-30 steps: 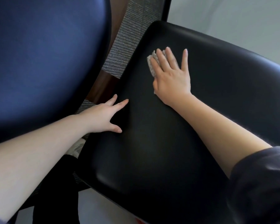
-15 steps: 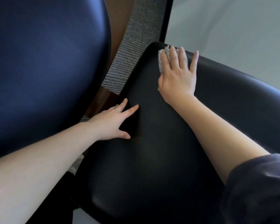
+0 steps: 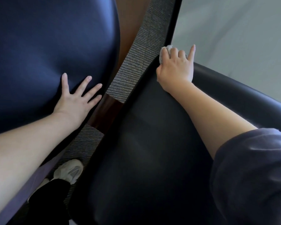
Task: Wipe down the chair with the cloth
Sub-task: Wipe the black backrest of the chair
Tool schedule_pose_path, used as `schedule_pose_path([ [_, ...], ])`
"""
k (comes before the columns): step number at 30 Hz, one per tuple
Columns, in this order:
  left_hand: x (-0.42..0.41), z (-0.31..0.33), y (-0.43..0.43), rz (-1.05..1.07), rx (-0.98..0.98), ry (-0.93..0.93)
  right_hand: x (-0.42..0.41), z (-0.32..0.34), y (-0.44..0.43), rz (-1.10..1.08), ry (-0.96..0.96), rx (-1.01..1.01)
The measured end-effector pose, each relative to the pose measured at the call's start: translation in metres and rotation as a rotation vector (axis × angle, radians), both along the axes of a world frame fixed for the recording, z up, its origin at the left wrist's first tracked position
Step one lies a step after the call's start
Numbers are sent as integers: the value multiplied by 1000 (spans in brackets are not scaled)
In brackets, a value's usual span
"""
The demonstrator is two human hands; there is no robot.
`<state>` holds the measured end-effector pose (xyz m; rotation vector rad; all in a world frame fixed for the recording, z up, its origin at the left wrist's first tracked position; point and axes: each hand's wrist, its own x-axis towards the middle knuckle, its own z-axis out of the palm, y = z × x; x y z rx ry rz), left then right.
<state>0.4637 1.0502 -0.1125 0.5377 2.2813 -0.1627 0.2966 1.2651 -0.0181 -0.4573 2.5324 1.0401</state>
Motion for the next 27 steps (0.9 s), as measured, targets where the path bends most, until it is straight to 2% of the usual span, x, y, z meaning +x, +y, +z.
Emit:
schedule_pose_path([
  [6, 1, -17, -7, -97, -2, 53, -2, -16, -11, 74, -97, 76],
  [13, 2, -22, -8, -100, 5, 72, 2, -31, -24, 190, -273, 182],
  [18, 2, -22, -12, -128, 12, 92, 48, -49, -32, 256, -454, 106],
  [27, 17, -17, -28, -135, 3, 111, 123, -48, -40, 235, -616, -35],
])
